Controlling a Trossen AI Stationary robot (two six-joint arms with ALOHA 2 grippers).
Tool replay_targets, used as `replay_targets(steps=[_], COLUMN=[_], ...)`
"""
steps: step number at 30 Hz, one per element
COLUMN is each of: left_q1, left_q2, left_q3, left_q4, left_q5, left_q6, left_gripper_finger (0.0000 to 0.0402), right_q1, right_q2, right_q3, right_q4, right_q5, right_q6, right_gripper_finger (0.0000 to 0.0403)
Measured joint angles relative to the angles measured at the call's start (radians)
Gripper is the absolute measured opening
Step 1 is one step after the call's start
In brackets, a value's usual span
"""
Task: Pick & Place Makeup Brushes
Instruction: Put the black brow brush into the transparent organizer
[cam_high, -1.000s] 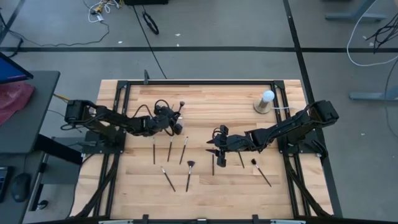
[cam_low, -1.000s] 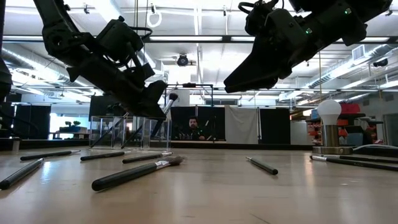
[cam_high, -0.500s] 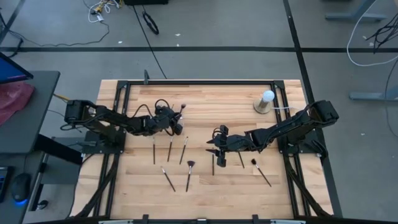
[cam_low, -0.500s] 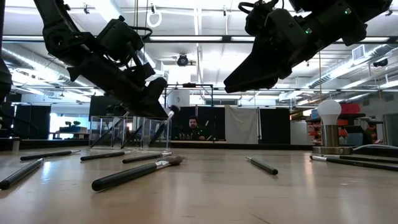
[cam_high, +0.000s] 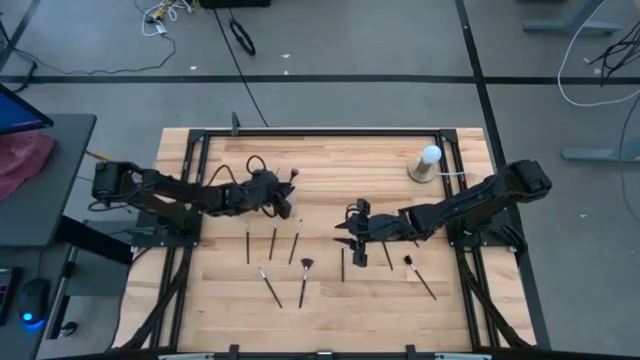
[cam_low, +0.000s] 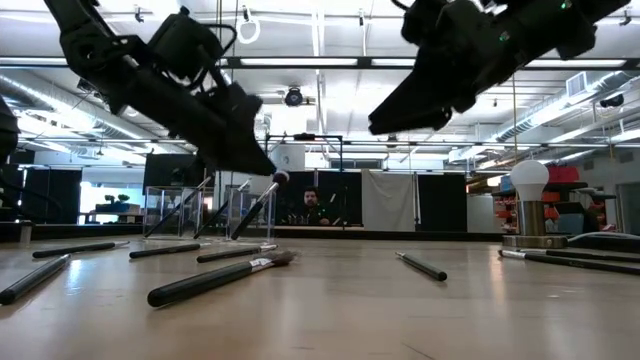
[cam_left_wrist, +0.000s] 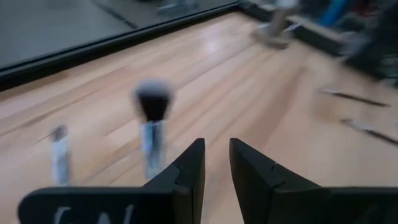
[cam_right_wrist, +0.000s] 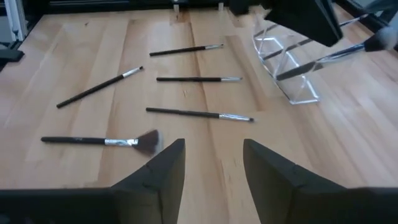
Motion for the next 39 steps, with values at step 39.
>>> replay_targets(steps=[39], left_q1=[-0.399], left_q2=[0.227], left_q3=[0.146], left_q4=[0.178], left_q5=[-0.164], left_q6=[0.186], left_gripper_finger=[0.008], right_q1=[0.742], right_q2=[-0.184], right_q3=[-0.161], right_q4=[-0.869], right_q5=[0.091], right_q6=[1.339], right_gripper_finger=[0.0178])
